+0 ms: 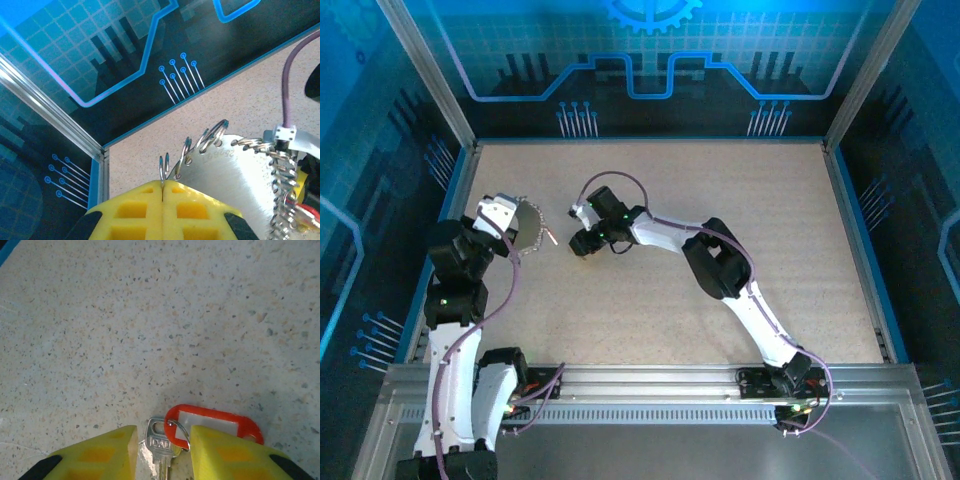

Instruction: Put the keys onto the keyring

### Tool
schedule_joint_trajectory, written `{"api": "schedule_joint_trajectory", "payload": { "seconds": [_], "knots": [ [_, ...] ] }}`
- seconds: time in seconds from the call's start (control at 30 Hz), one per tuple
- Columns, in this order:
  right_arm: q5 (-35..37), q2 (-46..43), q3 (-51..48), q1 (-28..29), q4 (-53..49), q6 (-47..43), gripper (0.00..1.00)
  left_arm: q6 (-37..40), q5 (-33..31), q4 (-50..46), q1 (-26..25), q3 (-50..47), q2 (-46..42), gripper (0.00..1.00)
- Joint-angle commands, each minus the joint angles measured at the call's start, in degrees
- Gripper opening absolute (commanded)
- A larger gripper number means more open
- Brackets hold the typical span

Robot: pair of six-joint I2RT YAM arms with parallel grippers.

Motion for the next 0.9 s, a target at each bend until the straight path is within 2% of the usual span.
{"api": "schedule_joint_trajectory", "payload": {
  "seconds": [0.0, 0.2, 0.33, 0.67, 0.87],
  "knots": [
    [-2.08, 1.7, 3.26, 0.11, -6.88, 0.34, 0.35, -1.89, 2.36, 3.43, 0.71, 0.54, -1.2, 0.0],
    [-1.83, 4.19, 7.5, 0.22, -12.46, -2.72, 0.36, -1.8, 2.53, 3.42, 0.79, -0.27, -1.67, 0.0],
    [-1.35, 5.11, 9.34, 0.79, -14.28, -4.45, 0.32, -1.35, 2.64, 3.16, 0.8, -0.16, -1.64, 0.0],
    [-0.13, 6.0, 10.81, 0.93, -14.34, -3.53, 0.31, -2.3, 3.05, 3.83, 0.89, -0.49, -1.5, 0.0],
    [0.41, 6.88, 11.91, 1.19, -14.28, -3.89, 0.27, -2.07, 2.63, 3.71, 0.88, -0.72, -1.93, 0.0]
  ]
}}
